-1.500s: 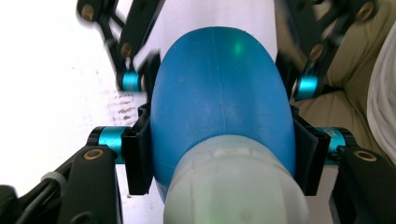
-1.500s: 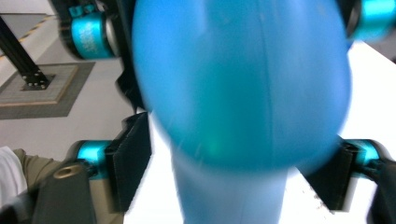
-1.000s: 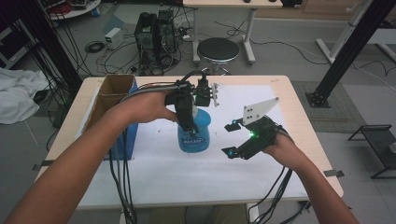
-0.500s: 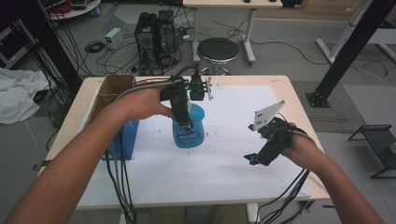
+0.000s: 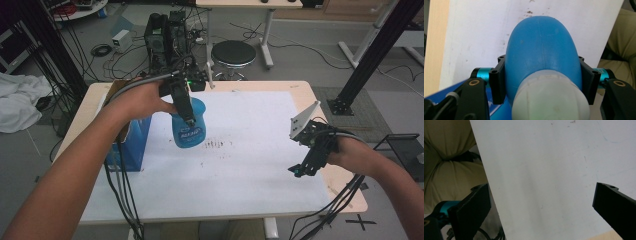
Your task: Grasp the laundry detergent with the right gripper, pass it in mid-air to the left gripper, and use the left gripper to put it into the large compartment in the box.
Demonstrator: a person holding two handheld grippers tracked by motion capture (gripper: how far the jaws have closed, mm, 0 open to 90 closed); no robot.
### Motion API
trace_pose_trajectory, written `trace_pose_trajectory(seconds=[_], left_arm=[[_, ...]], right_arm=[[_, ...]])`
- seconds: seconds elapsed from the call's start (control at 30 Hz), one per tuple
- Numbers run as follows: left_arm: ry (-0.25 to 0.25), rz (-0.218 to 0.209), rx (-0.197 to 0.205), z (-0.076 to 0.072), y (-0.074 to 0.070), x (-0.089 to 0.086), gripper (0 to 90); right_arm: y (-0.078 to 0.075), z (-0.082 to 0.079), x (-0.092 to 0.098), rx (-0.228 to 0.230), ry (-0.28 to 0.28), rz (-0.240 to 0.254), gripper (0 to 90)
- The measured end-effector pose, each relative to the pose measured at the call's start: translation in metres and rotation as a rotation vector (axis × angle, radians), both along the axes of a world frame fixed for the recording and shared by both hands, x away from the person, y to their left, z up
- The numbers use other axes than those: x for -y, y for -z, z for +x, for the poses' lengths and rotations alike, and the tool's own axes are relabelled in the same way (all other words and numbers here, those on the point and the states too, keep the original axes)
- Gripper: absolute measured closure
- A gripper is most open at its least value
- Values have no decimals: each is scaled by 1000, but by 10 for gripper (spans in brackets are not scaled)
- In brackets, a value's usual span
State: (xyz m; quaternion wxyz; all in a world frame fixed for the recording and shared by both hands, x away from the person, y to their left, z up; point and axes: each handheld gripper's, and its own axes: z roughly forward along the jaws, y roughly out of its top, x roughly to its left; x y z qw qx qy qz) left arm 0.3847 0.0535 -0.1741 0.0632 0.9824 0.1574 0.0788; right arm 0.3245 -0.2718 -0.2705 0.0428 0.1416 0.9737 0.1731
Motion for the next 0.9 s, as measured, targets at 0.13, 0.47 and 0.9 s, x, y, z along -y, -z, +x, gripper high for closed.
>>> trace_pose_trajectory(seconds=[0.13, 0.47, 0.9], left_arm=[[-59, -1, 6, 4, -10, -9, 373], [-174, -29, 30, 3, -45, -30, 374], [-267, -85, 44, -4, -82, -79, 375]], right_arm=[[-3, 1, 6, 6, 1, 4, 10], [-6, 3, 10, 45, -10, 28, 10], [-16, 5, 14, 58, -26, 29, 10]])
